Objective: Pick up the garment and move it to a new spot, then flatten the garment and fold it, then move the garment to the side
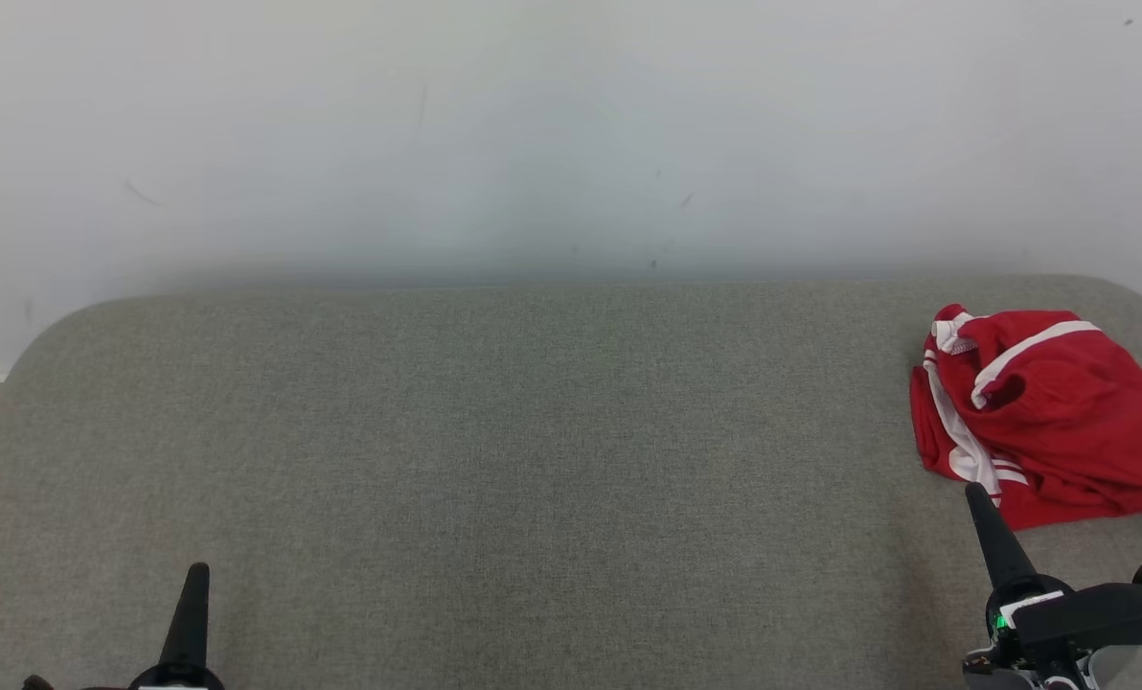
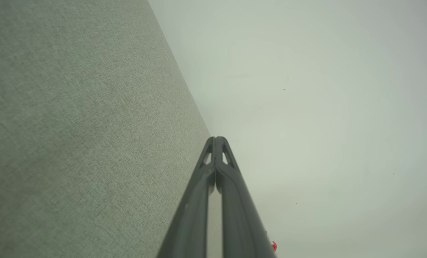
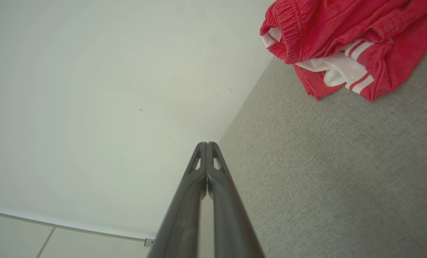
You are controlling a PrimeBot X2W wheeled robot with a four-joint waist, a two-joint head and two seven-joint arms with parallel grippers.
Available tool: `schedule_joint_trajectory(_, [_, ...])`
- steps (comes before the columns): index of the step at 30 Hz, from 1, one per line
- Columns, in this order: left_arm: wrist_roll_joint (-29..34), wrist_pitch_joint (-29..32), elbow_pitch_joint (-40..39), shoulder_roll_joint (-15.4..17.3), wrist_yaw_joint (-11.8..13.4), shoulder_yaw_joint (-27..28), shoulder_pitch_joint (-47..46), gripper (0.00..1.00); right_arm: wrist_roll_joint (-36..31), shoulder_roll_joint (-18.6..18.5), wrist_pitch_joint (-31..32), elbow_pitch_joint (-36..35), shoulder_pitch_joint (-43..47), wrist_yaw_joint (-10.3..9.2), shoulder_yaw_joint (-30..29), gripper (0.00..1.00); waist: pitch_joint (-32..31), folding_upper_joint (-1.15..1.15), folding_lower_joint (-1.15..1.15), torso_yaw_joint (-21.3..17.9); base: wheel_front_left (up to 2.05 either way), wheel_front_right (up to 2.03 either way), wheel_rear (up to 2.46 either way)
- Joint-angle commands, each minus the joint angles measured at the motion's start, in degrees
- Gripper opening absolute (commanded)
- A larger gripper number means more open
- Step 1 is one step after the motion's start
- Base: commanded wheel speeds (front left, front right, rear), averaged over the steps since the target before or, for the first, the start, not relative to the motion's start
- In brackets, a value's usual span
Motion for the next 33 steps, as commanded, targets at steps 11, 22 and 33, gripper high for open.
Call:
schedule_joint_trajectory(11, [-5.75,1.42,0.15,-1.53,-2.45,2.46,-1.67,0.00,6.46,0.20,1.77,-0.91,-1.44,-0.06,-0.89,0.00,0.50,0.00,0.00,0.14,0.00,0.00,0.00])
schedule_joint_trajectory(22, [-9.55,2.43,0.52,-2.88,-4.06,3.83,-2.00,0.00,10.81,0.38,3.12,-1.11,-1.68,-0.07,-1.33,0.00,0.91,0.00,0.00,0.24,0.00,0.00,0.00])
schedule_joint_trajectory(33, [-13.32,3.39,0.85,-4.17,-5.70,5.25,-2.43,0.00,15.29,0.57,4.33,-1.34,-1.84,-0.05,-1.76,0.00,1.36,0.00,0.00,0.37,0.00,0.00,0.00])
